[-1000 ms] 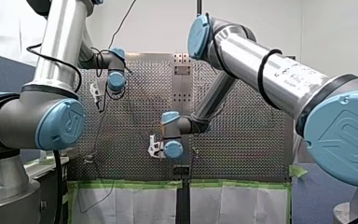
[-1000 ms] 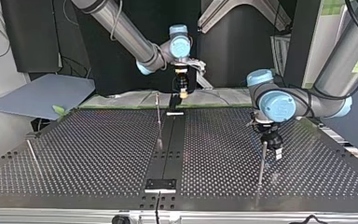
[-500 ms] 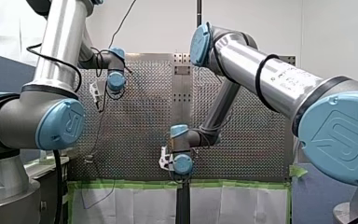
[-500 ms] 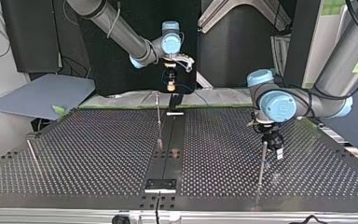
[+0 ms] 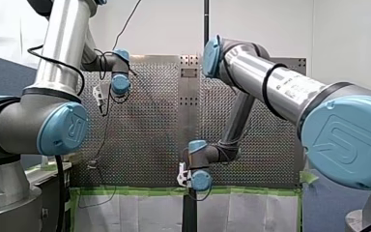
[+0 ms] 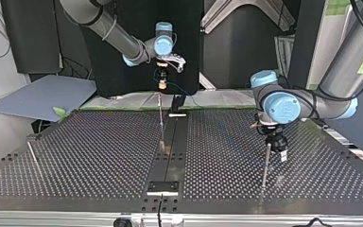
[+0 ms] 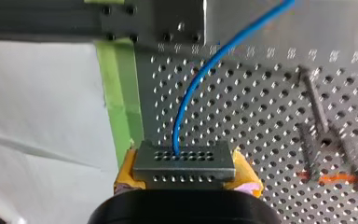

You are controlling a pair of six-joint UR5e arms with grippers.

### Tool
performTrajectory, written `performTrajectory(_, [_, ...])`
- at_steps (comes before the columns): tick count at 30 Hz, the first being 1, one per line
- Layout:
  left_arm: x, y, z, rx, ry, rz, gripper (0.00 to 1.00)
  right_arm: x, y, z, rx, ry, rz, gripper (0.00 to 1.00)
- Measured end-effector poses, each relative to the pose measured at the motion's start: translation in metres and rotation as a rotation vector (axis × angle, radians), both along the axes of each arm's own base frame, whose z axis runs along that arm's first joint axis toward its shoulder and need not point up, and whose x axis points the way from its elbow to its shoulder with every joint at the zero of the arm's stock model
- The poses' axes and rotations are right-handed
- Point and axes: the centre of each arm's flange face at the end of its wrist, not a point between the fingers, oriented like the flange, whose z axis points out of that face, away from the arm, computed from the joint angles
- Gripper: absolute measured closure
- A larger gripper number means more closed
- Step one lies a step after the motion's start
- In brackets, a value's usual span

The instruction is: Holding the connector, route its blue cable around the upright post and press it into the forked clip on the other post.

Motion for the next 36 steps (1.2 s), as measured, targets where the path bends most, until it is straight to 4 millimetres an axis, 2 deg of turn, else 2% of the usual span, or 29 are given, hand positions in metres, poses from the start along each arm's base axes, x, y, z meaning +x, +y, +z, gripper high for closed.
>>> performTrajectory(17, [0.0, -0.002, 0.0, -0.004, -0.002, -0.004, 0.0, -0.046, -0.061, -0.006, -0.041, 0.012, -0.009, 1.0])
performTrajectory(25, [0.0, -0.002, 0.0, -0.004, -0.002, -0.003, 0.0, -0.063, -0.067, -0.038, -0.041, 0.026, -0.024, 1.0])
performTrajectory(36, [0.0, -0.001, 0.0, -0.004, -0.001, -0.001, 0.0, -0.074, -0.061, -0.085, -0.032, 0.041, -0.026, 1.0])
